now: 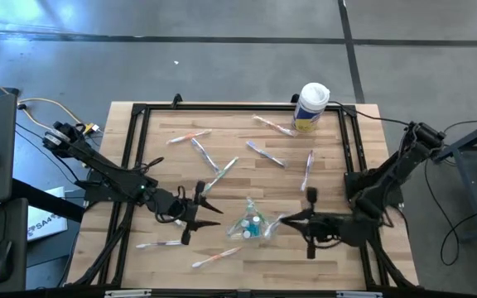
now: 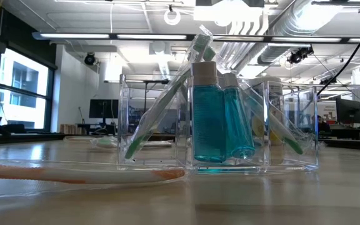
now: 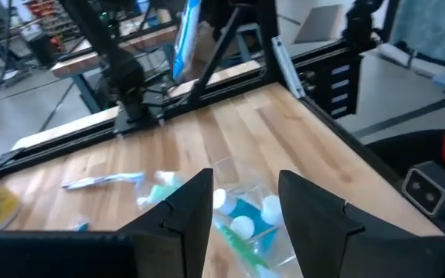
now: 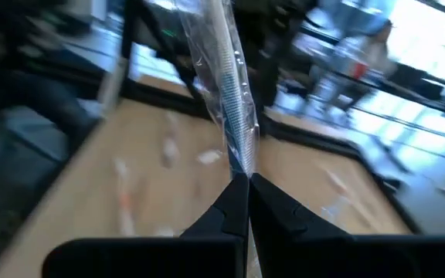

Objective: Pick & Place toothbrushing station
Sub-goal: Put the bottom blue toothbrush into the transparent organizer

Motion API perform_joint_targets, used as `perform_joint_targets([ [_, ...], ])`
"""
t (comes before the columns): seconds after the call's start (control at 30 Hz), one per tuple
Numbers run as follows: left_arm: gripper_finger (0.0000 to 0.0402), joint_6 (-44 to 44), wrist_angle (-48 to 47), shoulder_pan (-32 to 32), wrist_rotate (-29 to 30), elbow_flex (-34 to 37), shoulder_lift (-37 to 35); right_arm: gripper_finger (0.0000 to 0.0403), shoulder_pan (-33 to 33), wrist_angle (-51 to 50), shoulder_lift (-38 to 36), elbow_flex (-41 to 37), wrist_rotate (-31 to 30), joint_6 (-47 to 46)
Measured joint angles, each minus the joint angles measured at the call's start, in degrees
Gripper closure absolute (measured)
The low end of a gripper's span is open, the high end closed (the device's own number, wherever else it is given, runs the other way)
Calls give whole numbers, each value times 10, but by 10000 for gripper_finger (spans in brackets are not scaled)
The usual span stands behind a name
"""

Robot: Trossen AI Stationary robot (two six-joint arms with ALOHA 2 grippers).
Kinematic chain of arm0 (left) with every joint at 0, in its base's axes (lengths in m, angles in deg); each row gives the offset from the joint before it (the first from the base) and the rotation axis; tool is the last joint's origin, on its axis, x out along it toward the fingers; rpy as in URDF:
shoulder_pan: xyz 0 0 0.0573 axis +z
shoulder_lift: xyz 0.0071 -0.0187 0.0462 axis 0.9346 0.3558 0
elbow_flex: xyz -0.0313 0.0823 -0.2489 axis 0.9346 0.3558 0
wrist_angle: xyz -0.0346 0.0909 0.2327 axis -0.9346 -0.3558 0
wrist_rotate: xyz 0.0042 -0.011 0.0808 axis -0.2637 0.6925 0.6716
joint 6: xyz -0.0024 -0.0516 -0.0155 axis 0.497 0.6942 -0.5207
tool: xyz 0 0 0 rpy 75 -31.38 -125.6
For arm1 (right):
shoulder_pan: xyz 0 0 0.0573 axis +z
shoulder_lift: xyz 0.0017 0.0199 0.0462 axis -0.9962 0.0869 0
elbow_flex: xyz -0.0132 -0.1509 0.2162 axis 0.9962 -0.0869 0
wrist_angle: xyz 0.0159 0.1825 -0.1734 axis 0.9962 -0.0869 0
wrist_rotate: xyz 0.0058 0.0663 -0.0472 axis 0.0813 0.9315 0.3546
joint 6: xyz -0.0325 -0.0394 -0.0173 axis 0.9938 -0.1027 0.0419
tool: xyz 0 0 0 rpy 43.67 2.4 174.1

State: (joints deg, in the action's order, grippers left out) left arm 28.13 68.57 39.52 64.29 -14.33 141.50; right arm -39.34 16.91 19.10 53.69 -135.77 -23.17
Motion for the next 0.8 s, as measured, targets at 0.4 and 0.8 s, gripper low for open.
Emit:
perform_joint_targets([
  [0.4, 254, -74, 148, 0, -15, -1, 20, 400, -136, 156, 63, 0, 281, 97],
  [0.8, 254, -186, 254, 11, -3, -17, 84, 400, -192, 183, 61, 0, 307, 94],
])
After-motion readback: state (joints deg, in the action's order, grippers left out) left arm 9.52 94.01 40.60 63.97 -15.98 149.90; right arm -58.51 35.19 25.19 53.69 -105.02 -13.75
